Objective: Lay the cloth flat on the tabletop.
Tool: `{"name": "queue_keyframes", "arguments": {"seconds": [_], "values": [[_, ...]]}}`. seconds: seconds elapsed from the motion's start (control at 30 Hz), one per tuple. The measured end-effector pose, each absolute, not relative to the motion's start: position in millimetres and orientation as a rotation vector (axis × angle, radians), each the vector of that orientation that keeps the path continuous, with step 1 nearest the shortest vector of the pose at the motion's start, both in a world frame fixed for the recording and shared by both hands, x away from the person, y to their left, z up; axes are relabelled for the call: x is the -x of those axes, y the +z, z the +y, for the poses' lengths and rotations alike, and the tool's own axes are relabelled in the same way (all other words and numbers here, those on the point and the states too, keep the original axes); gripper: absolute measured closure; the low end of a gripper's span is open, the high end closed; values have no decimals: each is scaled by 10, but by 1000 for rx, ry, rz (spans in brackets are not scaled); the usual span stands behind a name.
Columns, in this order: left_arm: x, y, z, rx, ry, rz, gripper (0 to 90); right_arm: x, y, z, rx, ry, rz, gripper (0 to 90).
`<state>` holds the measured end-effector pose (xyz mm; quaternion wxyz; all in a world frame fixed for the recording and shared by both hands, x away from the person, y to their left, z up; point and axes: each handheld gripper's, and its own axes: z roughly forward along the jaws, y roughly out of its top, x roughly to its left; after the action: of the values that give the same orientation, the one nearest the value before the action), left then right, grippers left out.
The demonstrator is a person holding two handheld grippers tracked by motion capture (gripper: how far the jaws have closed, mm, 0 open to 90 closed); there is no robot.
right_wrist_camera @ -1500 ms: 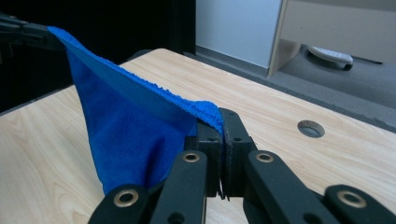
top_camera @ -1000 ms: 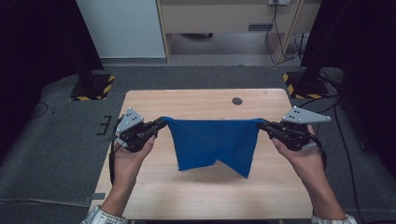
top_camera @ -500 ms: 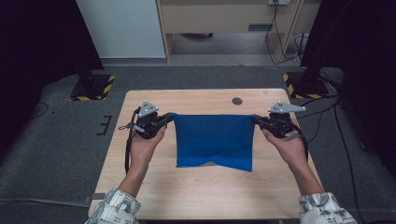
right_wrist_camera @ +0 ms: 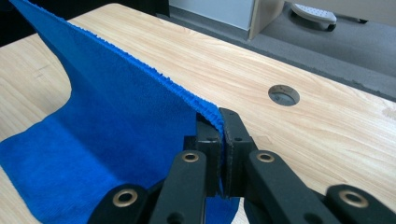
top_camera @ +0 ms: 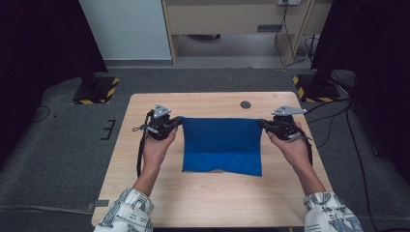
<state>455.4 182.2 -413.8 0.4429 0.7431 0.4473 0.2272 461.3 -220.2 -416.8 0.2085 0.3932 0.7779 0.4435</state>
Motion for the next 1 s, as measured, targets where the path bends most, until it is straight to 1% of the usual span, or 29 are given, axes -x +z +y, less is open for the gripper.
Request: {"name": "queue_keyframes", "arguments": {"seconds": [0.57,1.0], "values": [[-4811,-4434,1756,-1902,560,1177,857,-4885,-4515,-2143,-1179,1145,2196,877],[-4930,-4580,1724,-1913,550,1211,856,-4963,-4592,-2134,-1197,1092,2223,872]]}}
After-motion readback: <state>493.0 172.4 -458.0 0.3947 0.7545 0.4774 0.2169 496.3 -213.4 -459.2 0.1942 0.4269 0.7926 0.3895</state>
